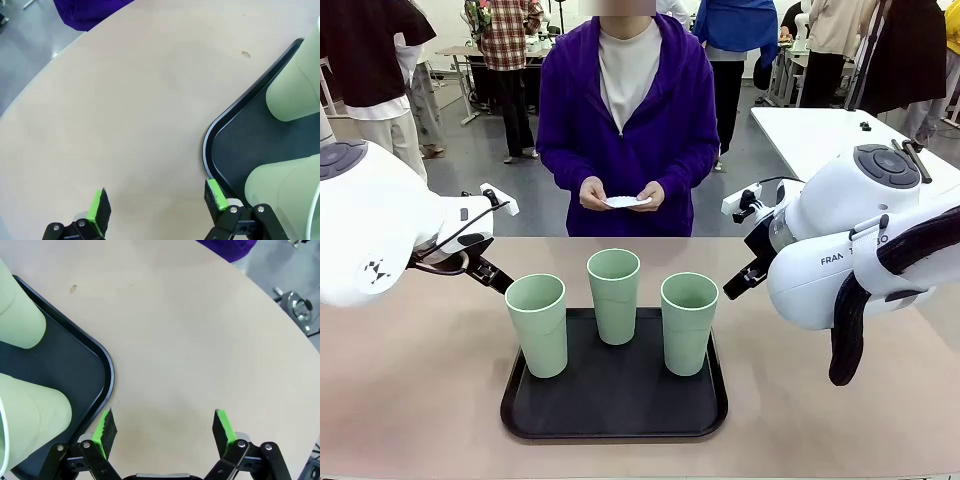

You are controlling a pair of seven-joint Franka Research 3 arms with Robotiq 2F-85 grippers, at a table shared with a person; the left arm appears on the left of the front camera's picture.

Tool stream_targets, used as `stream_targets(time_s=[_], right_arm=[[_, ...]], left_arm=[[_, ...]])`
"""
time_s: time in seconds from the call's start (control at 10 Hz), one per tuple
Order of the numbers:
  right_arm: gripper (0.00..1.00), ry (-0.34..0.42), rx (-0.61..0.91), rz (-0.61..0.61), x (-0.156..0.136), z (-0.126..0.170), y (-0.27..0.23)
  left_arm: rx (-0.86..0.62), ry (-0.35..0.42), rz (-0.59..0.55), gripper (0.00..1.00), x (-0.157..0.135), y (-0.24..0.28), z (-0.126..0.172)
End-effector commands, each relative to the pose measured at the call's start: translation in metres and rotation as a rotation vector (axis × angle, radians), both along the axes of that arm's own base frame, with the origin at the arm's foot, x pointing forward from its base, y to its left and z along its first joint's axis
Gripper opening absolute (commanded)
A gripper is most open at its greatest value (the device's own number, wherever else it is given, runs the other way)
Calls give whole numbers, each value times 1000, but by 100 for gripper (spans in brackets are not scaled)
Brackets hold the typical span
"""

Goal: Place coasters on the table and set cups on them.
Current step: Pick up one Reusable plastic cup and place it on a coaster set by the human.

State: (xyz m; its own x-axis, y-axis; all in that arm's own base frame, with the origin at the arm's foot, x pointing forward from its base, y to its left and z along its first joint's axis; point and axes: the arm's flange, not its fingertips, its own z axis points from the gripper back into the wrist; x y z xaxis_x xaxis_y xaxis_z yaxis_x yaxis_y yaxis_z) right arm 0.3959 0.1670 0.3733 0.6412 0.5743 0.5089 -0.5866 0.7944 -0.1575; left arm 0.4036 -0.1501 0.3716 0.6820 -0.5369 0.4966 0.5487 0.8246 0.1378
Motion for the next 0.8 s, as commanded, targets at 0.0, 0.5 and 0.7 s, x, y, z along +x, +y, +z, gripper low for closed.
stream_targets(time_s=[0.0, 0.5, 0.7], right_arm=[[100, 0, 0, 0, 0, 0, 0], [100, 23, -15, -17, -4, 10, -8], [100, 48, -35, -35, -21, 34, -31]], left_arm=[[0, 0, 0, 100, 0, 0, 0], [47, -18, -3, 100, 2, 8, 10], [120, -23, 17, 100, 4, 30, 41]])
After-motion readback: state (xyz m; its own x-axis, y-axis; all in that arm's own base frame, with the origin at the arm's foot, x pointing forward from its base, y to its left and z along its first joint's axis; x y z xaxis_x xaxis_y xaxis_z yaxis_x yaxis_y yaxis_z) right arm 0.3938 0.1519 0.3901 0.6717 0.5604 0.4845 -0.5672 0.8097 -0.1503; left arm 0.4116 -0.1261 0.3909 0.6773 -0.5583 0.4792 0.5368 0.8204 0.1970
